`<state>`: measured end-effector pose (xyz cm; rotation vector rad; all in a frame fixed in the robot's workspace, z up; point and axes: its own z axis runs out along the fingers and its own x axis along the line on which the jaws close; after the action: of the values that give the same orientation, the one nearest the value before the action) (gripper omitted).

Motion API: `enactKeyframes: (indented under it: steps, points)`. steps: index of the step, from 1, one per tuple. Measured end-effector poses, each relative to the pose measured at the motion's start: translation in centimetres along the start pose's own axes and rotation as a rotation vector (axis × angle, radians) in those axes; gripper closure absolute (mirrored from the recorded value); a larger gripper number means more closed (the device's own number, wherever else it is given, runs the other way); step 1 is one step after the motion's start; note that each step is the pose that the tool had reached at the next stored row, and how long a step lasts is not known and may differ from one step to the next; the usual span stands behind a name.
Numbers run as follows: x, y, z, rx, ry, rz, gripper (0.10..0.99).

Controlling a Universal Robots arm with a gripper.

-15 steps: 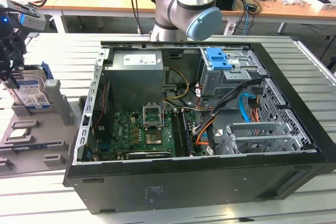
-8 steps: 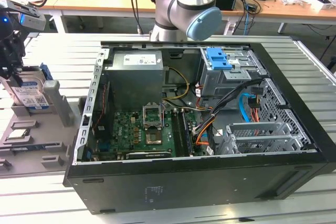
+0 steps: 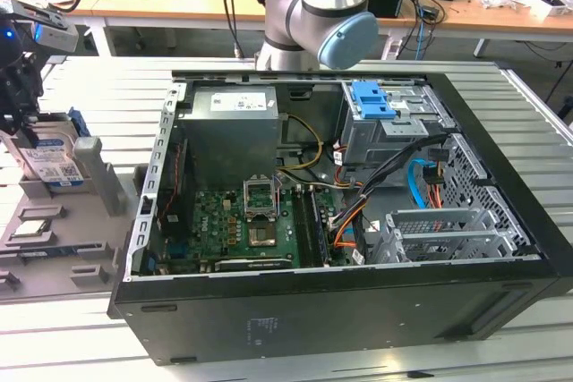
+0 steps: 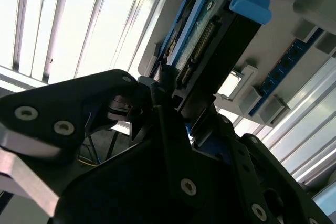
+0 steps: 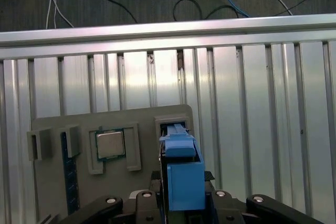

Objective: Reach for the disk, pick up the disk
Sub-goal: 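Pick up the disk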

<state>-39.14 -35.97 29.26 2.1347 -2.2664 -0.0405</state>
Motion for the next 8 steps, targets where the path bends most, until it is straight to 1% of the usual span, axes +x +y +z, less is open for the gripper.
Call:
enactKeyframes:
  steps: [5,8]
  points:
    - [0.00,0.00,-0.01,0.000,0.0002,0.000,0.718]
    - [0.00,0.01,-0.31,0.000,0.0002,0.000,0.718]
